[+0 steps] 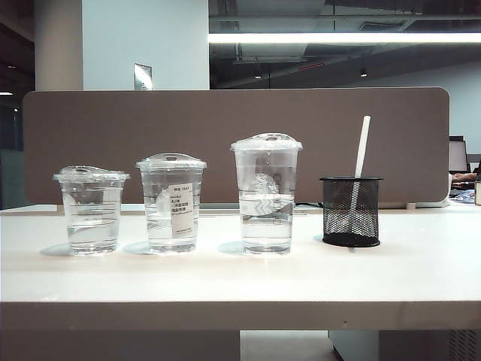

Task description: Pick up the straw and insert it into the large coffee cup.

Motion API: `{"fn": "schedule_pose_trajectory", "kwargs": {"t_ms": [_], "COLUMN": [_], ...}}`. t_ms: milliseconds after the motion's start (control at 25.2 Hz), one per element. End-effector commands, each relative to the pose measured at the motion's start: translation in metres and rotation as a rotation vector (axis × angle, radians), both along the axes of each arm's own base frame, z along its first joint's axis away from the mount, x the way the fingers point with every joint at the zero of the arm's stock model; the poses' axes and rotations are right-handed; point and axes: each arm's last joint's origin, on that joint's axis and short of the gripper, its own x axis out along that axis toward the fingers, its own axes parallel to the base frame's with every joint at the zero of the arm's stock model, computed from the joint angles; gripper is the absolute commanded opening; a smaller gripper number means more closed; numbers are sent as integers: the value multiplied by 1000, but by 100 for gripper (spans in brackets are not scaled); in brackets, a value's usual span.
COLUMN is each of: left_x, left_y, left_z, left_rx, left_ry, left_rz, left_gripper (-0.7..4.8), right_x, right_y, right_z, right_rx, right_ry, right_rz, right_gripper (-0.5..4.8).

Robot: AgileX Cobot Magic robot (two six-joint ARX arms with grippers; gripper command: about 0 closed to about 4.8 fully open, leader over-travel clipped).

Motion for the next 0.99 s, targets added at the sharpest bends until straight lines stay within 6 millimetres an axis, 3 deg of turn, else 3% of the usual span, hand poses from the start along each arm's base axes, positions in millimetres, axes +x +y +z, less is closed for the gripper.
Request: {"fn": "schedule_pose_trajectory", "kwargs": {"t_ms": [40, 475, 594, 792, 990], "left_x": [0, 0, -1, -14, -31], "left_y": [0, 0, 0, -7, -13], "left_z": [0, 0, 9, 91, 167], "left_rx": [-3, -3, -40, -119, -114], "left_ry": [2, 3, -23, -174, -128], "left_rz": [2, 1, 1, -93, -261], "left_gripper": [-2, -2, -2, -2, -2], "right_x": [0, 0, 0, 0, 0], "right_y": [0, 0, 0, 0, 0], "right_z": [-1, -1, -1, -1, -1], "right_rx": [3, 3, 3, 3, 3], "right_ry": [-4, -3, -4, -4, -3], "right_rz": [1, 1, 1, 1, 1], "right_gripper": [-5, -5, -5, -5, -5]}}
